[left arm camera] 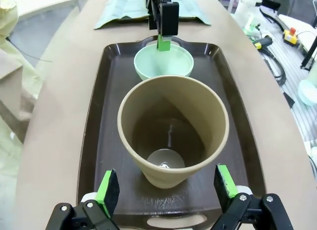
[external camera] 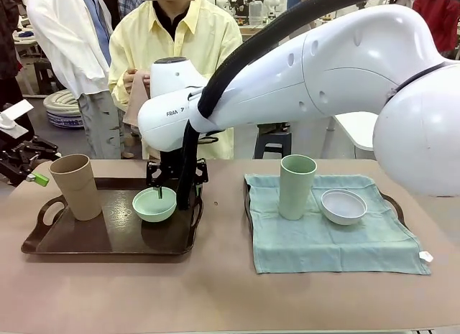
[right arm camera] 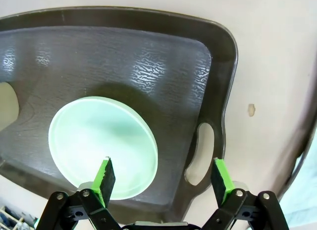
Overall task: Set up a tray with a mat and arrange the tableware.
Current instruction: Pick up the Picnic Bowl and Reusable plastic cup from the Handle tray in front of the human's position and hold them in the air.
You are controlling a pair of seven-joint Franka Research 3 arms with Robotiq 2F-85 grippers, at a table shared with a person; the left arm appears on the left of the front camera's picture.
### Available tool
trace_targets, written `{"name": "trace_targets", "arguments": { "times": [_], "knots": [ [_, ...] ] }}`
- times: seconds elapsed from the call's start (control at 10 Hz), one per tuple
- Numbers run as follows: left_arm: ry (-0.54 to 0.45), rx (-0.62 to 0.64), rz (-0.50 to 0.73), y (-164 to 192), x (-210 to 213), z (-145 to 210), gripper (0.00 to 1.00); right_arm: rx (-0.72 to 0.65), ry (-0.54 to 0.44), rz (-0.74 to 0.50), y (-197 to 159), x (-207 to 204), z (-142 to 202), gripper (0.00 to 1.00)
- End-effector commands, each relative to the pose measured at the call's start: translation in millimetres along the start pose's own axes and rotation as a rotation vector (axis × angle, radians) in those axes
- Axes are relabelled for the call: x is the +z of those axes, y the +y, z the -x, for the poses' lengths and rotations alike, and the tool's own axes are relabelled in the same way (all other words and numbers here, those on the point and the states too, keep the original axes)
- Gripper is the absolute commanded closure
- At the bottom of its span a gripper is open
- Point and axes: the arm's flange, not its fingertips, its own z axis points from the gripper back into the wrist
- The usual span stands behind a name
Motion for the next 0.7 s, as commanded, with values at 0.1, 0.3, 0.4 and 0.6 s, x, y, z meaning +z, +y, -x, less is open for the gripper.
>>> {"name": "trace_targets", "arguments": {
  "times": [0.1, 0.3, 0.4, 0.6],
  "knots": [
    [0.022, -0.056, -0.045, 3.3, -20.5, 0.8, 0.0, -0.029, -0.013, -0.006, -7.8, -1.4, 13.2, 0.0],
    [0.04, -0.06, -0.033, 2.4, -33.5, -1.9, 0.0, -0.03, -0.004, -0.015, -9.6, -2.7, 11.7, 0.0],
    [0.044, -0.061, -0.026, 0.5, -37.2, -2.5, 0.0, -0.028, -0.001, -0.02, -9.1, -3.3, 11.5, 0.0],
    [0.008, -0.049, 0.004, -3.9, -44.6, -4.2, 0.0, -0.026, 0.006, -0.025, -10.6, -3.2, 11.3, 0.0]
  ]
}}
